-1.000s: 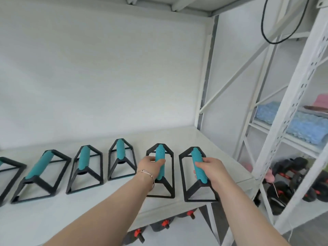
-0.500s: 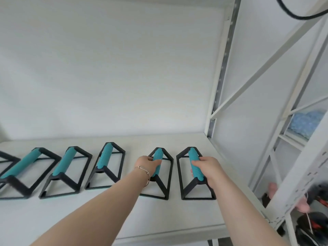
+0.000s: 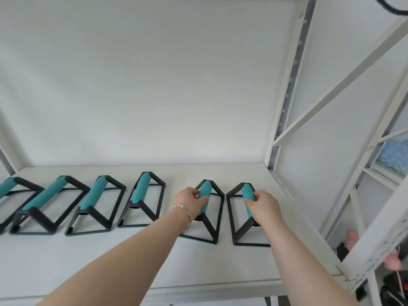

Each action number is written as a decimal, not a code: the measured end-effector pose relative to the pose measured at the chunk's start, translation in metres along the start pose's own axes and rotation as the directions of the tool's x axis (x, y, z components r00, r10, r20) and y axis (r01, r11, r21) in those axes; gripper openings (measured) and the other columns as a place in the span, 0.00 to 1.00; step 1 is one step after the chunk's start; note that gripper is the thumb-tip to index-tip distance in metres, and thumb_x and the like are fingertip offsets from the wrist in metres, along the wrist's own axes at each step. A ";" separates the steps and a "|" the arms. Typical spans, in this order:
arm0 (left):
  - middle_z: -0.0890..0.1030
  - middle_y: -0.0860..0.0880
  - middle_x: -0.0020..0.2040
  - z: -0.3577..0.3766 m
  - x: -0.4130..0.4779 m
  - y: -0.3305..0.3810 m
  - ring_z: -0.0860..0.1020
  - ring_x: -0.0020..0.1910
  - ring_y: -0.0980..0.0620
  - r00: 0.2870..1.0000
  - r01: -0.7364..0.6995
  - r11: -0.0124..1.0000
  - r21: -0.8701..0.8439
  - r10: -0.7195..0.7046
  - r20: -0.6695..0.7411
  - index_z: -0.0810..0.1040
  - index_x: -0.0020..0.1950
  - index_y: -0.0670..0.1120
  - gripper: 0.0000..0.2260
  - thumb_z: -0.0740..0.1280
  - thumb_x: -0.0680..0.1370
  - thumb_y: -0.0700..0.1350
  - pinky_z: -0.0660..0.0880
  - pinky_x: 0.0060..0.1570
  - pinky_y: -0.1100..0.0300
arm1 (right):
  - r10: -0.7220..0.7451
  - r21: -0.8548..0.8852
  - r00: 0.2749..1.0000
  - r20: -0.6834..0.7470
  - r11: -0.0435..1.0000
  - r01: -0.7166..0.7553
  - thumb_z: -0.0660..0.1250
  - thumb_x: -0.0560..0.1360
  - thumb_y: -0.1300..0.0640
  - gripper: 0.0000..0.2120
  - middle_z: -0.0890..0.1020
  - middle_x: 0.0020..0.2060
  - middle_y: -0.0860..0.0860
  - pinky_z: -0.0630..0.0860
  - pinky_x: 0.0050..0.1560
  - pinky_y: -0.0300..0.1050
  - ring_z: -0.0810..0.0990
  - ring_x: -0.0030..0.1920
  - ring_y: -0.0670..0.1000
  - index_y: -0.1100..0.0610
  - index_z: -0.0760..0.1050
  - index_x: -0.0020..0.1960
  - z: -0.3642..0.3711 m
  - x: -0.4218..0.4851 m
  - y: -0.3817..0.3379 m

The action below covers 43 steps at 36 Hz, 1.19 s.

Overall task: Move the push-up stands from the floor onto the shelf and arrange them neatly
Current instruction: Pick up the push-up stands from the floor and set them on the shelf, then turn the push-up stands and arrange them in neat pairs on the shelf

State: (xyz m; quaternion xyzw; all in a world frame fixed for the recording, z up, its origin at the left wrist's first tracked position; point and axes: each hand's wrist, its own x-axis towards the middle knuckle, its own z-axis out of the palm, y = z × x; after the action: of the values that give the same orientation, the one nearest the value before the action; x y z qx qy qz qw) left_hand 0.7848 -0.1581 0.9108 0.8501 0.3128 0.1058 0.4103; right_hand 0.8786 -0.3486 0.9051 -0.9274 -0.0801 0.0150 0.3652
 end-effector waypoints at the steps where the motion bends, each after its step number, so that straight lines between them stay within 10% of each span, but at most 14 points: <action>1: 0.81 0.50 0.51 -0.003 -0.001 -0.001 0.79 0.47 0.50 1.000 -0.023 0.999 0.036 0.023 -0.002 0.76 0.62 0.48 0.19 0.67 0.74 0.54 0.75 0.41 0.60 | -0.016 -0.042 1.000 -0.024 0.999 0.015 0.65 0.73 0.54 0.08 0.80 0.42 0.56 0.67 0.30 0.43 0.75 0.39 0.56 0.60 0.76 0.45 0.002 -0.003 -0.002; 10: 0.71 0.47 0.65 -0.051 -0.019 -0.035 0.68 0.64 0.46 0.936 -0.297 0.821 0.488 0.352 -0.021 0.68 0.69 0.48 0.19 0.59 0.79 0.51 0.69 0.62 0.53 | -0.271 -0.216 0.951 -0.147 0.947 0.236 0.65 0.76 0.52 0.22 0.77 0.62 0.55 0.71 0.62 0.52 0.73 0.63 0.59 0.57 0.72 0.68 0.031 -0.049 -0.050; 31: 0.72 0.47 0.62 -0.282 -0.096 -0.240 0.68 0.62 0.44 0.911 -0.157 0.679 0.717 0.379 -0.160 0.69 0.64 0.47 0.16 0.58 0.78 0.49 0.67 0.62 0.51 | -0.579 -0.237 0.801 -0.151 0.808 0.539 0.73 0.70 0.55 0.21 0.81 0.50 0.57 0.78 0.52 0.55 0.78 0.52 0.61 0.61 0.76 0.61 0.201 -0.252 -0.224; 43: 0.72 0.47 0.64 -0.361 -0.057 -0.299 0.68 0.63 0.44 0.912 -0.011 0.710 0.704 0.295 -0.283 0.69 0.65 0.46 0.17 0.59 0.77 0.47 0.67 0.61 0.52 | -0.610 -0.142 0.791 -0.030 0.786 0.601 0.69 0.74 0.53 0.24 0.78 0.60 0.56 0.74 0.61 0.53 0.74 0.61 0.60 0.59 0.71 0.68 0.254 -0.260 -0.302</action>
State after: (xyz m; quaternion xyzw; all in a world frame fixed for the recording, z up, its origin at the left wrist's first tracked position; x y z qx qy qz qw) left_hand 0.4494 0.1745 0.9181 0.9276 0.3288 0.1771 -0.0131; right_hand 0.5587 -0.0014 0.9165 -0.8735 -0.3603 -0.1426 0.2948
